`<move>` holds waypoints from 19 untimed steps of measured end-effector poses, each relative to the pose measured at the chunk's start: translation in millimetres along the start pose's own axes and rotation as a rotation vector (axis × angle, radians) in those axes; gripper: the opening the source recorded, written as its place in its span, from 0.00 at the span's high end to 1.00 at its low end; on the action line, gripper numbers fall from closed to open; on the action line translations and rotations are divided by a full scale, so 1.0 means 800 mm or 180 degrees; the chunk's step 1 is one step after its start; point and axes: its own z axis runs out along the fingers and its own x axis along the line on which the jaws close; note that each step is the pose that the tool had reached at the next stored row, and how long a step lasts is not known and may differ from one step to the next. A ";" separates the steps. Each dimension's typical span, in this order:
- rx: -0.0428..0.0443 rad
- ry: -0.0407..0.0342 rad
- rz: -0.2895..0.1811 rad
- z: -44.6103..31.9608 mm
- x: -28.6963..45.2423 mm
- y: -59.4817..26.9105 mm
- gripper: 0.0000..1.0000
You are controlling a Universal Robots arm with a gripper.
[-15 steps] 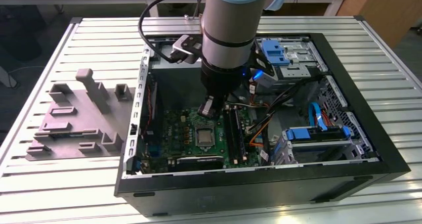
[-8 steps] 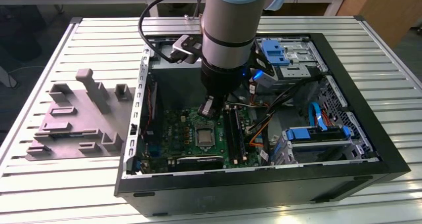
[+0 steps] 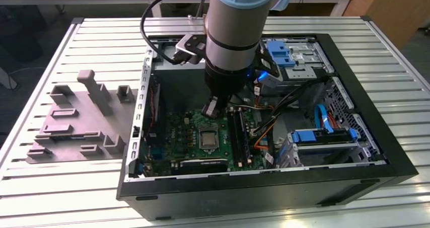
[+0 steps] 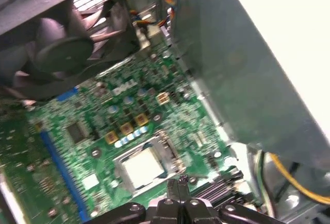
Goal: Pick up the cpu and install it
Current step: 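Install the first cpu locking lever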
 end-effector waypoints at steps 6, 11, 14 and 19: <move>-0.0002 -0.0038 -0.0003 -0.0001 -0.0021 -0.001 0.89; -0.0002 -0.0039 -0.0003 -0.0002 -0.0110 -0.007 0.89; -0.0002 -0.0038 -0.0003 -0.0004 -0.0161 -0.010 0.89; -0.0002 -0.0038 -0.0003 -0.0004 -0.0177 -0.011 0.89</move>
